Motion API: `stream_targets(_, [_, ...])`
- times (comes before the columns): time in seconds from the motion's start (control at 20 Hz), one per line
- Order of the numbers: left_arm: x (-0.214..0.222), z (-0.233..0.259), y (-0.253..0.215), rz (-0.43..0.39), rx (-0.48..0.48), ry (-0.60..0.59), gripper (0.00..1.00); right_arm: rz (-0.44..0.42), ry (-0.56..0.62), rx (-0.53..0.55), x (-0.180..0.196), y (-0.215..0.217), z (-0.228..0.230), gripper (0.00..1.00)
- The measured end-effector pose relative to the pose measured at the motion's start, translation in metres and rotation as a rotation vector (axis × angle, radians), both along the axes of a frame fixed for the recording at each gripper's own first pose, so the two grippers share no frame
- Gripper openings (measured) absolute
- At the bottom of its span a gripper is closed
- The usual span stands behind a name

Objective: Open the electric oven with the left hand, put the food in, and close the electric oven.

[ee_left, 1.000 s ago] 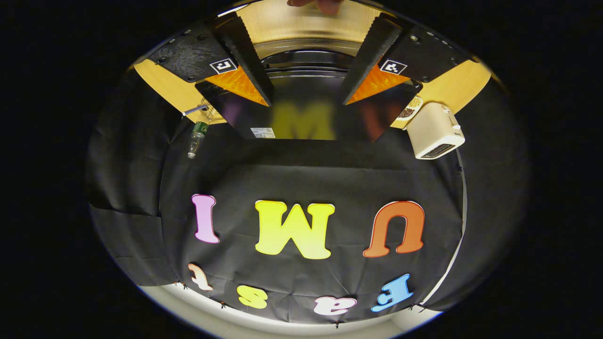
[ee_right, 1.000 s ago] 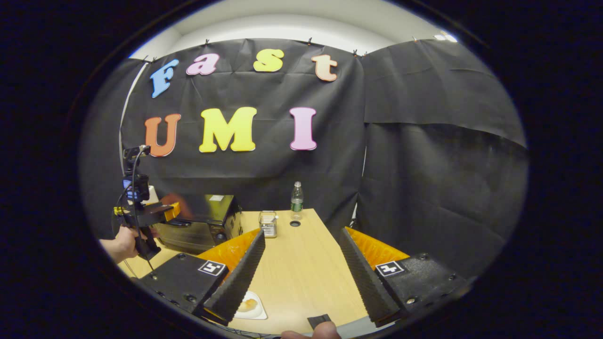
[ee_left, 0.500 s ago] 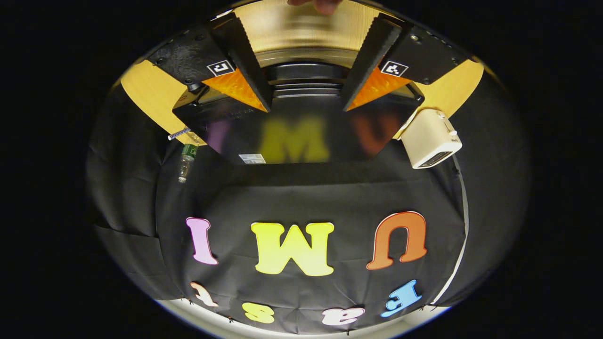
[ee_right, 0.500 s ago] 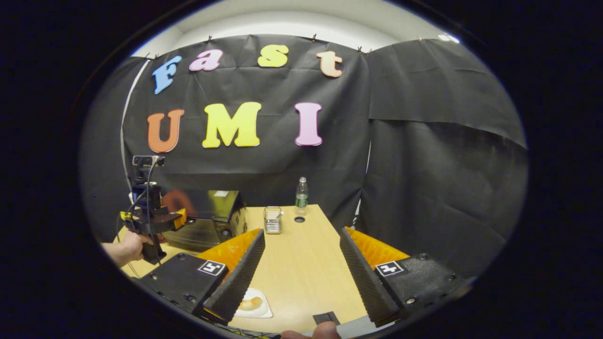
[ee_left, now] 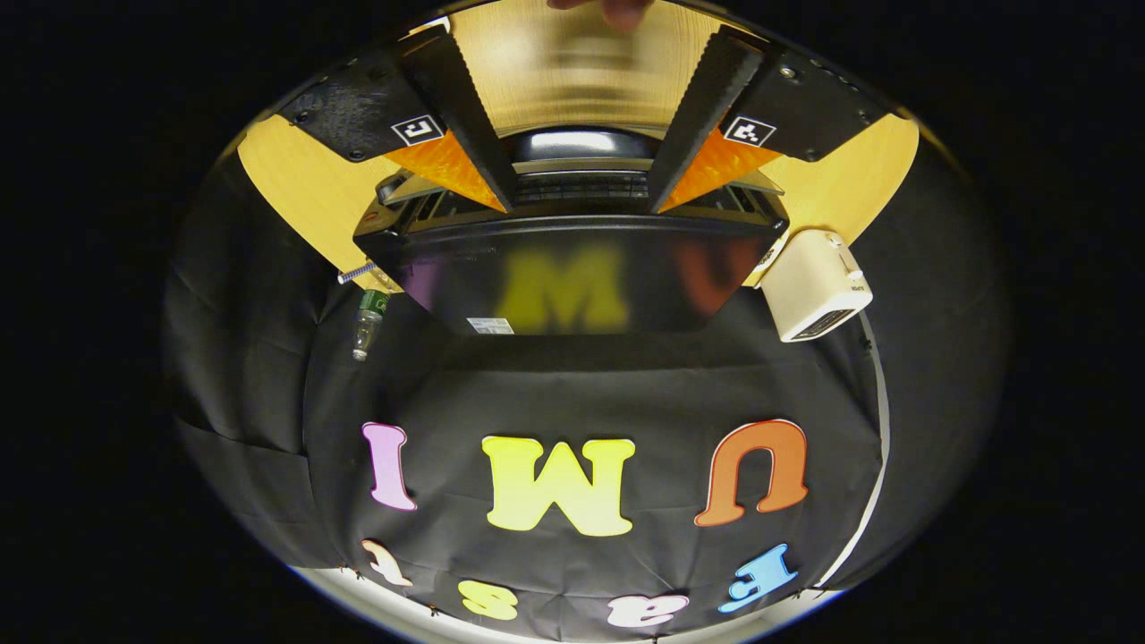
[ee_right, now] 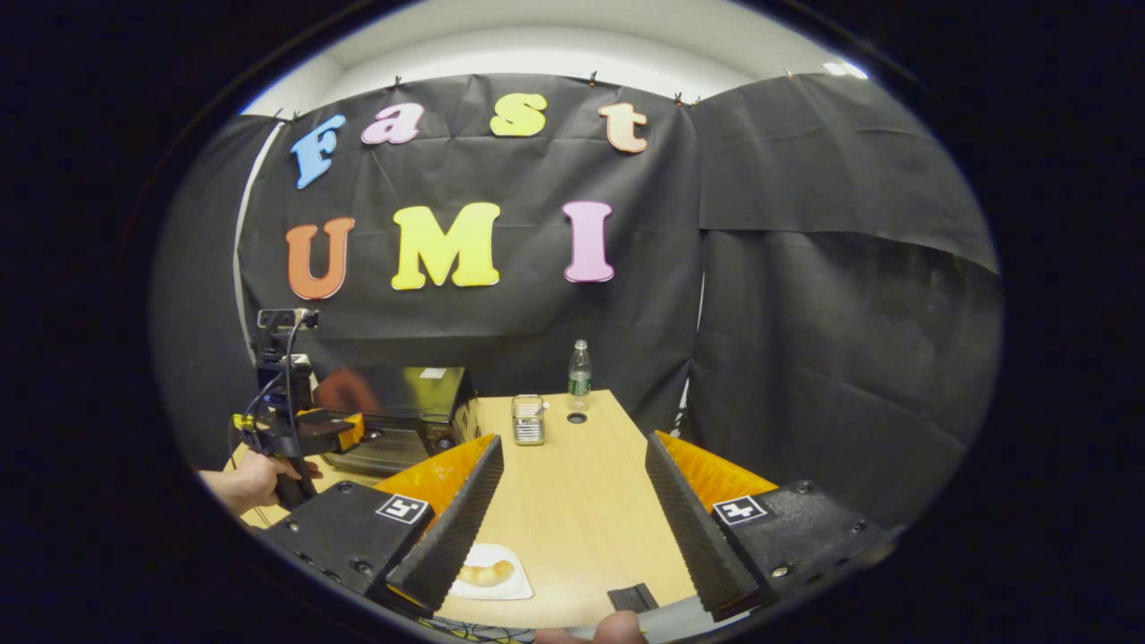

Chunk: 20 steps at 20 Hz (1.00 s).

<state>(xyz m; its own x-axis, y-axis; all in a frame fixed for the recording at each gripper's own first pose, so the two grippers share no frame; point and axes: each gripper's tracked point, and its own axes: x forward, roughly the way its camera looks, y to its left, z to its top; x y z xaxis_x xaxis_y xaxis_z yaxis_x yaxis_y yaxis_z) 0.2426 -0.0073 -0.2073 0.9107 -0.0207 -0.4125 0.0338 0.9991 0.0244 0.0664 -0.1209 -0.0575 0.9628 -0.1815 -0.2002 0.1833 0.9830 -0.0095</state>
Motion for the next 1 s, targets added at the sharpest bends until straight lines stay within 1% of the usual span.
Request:
stream_targets(0.15, [-0.021, -0.009, 0.002, 0.002, 0.0, 0.017, 0.98, -0.006, -0.003, 0.004, -0.011, 0.0, -0.001, 1.0])
stream_targets(0.3, [-0.047, -0.037, 0.003, 0.017, -0.044, 0.111, 0.98, -0.01, 0.005, 0.006, -0.023, 0.0, -0.005, 1.0])
stream_targets(0.4, [-0.069, -0.058, 0.005, 0.022, -0.045, 0.163, 0.98, -0.011, 0.013, 0.006, -0.03, 0.0, -0.008, 1.0])
stream_targets(0.6, [-0.089, -0.088, 0.006, 0.021, -0.062, 0.226, 0.97, -0.013, 0.036, 0.004, -0.045, -0.001, -0.018, 1.0])
stream_targets(0.65, [-0.089, -0.095, 0.004, 0.021, -0.063, 0.236, 1.0, -0.006, 0.043, 0.003, -0.048, -0.001, -0.02, 1.0])
stream_targets(0.7, [-0.091, -0.102, 0.003, 0.021, -0.063, 0.249, 0.97, -0.001, 0.049, 0.002, -0.051, 0.0, -0.022, 1.0])
stream_targets(0.8, [-0.103, -0.118, 0.006, 0.023, -0.066, 0.287, 0.97, 0.006, 0.063, -0.003, -0.058, 0.0, -0.025, 1.0])
stream_targets(0.95, [-0.11, -0.137, 0.008, 0.041, -0.083, 0.333, 0.97, 0.018, 0.07, -0.019, -0.065, 0.005, -0.025, 1.0])
stream_targets(1.0, [-0.109, -0.135, 0.008, 0.036, -0.077, 0.321, 1.0, 0.022, 0.069, -0.027, -0.067, 0.006, -0.024, 1.0])
